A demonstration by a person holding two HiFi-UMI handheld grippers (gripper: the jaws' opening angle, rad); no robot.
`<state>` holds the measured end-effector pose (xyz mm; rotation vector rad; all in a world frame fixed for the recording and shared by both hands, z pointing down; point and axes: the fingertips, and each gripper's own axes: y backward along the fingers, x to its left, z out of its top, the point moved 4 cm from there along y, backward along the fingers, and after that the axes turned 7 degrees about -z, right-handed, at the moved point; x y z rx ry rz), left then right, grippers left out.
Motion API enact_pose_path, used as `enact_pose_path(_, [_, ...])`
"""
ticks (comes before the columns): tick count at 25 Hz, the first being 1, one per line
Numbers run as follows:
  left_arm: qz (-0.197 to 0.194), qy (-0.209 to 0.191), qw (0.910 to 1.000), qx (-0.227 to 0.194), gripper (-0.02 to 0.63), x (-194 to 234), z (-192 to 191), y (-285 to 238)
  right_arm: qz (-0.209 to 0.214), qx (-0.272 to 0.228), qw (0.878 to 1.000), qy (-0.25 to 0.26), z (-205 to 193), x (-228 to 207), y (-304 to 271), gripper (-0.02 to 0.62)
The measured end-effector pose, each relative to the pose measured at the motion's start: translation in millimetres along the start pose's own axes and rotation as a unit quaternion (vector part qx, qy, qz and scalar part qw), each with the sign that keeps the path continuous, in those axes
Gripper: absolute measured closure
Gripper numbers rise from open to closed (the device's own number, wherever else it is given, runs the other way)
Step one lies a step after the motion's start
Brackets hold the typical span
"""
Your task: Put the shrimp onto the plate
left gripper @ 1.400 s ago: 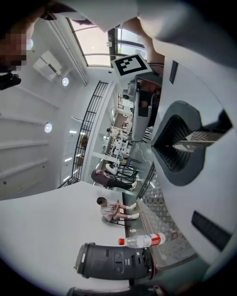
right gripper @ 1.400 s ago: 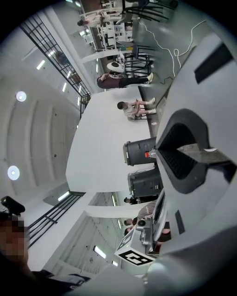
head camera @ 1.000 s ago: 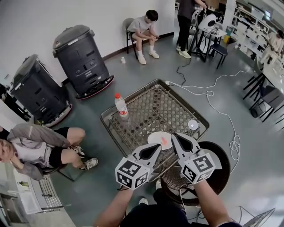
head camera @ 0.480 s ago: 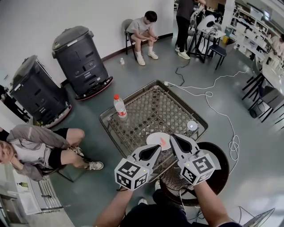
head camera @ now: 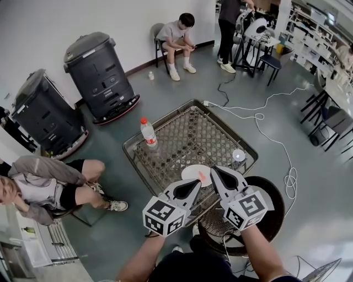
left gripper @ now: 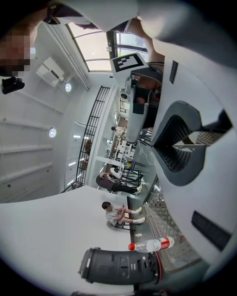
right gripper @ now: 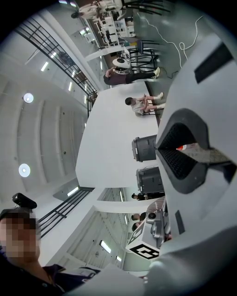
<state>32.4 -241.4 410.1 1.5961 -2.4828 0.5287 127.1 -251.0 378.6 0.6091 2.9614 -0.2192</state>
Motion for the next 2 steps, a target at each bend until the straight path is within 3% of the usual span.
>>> enact_pose_path(2, [-0.001, 0.001, 1.0000, -0.002, 0.597, -1.3, -1.6, -1.1, 0.002, -0.001, 1.000, 0.000, -1.7, 0.3, 1.4, 0.592])
